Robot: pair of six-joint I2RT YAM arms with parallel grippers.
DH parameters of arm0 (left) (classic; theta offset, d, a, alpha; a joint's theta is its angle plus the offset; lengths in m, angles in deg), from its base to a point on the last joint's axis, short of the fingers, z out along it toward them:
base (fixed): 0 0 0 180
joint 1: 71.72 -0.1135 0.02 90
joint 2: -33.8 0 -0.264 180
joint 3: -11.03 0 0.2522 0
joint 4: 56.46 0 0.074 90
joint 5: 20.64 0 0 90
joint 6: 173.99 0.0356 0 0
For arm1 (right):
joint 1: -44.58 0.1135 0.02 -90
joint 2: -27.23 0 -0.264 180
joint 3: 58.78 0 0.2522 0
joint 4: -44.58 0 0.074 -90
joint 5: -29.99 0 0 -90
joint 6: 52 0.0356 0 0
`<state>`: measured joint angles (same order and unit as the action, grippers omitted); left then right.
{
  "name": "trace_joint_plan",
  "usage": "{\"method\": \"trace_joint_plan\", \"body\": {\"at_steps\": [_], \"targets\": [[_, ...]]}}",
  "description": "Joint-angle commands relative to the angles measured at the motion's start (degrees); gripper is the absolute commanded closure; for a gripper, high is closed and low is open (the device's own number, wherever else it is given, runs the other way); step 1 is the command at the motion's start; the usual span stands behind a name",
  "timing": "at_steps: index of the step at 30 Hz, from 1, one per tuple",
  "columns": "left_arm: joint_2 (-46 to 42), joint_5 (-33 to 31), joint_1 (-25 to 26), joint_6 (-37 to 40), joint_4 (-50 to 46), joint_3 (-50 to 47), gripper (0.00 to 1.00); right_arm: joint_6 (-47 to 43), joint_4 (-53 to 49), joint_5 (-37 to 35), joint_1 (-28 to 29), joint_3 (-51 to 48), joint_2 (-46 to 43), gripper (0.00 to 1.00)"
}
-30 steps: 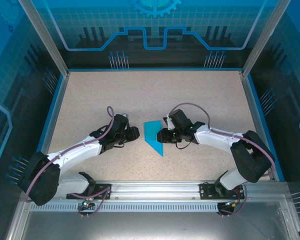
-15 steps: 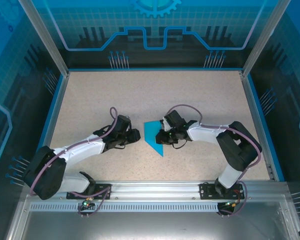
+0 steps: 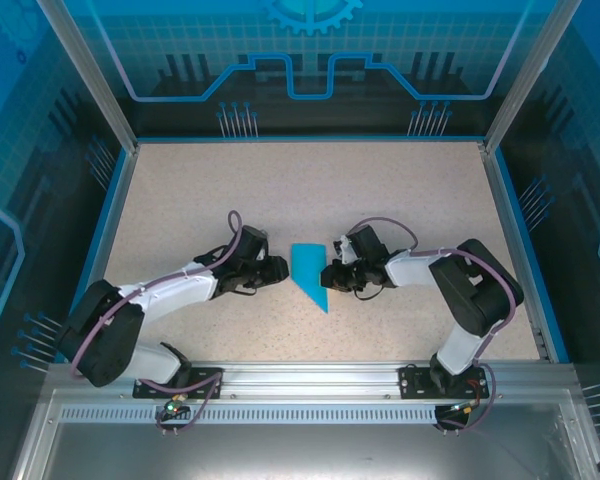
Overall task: Fold a paper plane with a square sheet of paper (pick it up from the middle)
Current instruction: Fold the wing for the fifth time at the center of the table.
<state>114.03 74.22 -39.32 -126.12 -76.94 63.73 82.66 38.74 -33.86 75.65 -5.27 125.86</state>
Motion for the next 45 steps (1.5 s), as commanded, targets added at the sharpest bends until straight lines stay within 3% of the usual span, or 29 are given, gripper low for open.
{"method": "trace_joint_plan", "body": {"at_steps": [1,20,29,36,45], "targets": [[1.79,4.10,-0.33,-1.52,2.50,1.86,0.55,2.09,4.20,2.48,-1.34,-1.67,1.73,0.86],[12.31,11.91,-0.34,-7.16,11.33,3.25,0.53,2.25,4.34,1.60,-3.03,-3.84,3.03,0.87],[14.51,13.81,-0.32,-8.04,13.75,3.64,0.57,2.60,4.91,1.79,-3.21,-3.85,4.06,0.86],[15.73,15.98,-0.35,-7.38,14.88,4.81,0.68,2.44,4.82,1.75,-3.47,-3.54,4.12,0.85],[14.36,13.67,-0.32,-7.39,15.24,3.81,0.92,1.81,4.26,2.63,-3.56,-2.41,2.75,0.79]]}}
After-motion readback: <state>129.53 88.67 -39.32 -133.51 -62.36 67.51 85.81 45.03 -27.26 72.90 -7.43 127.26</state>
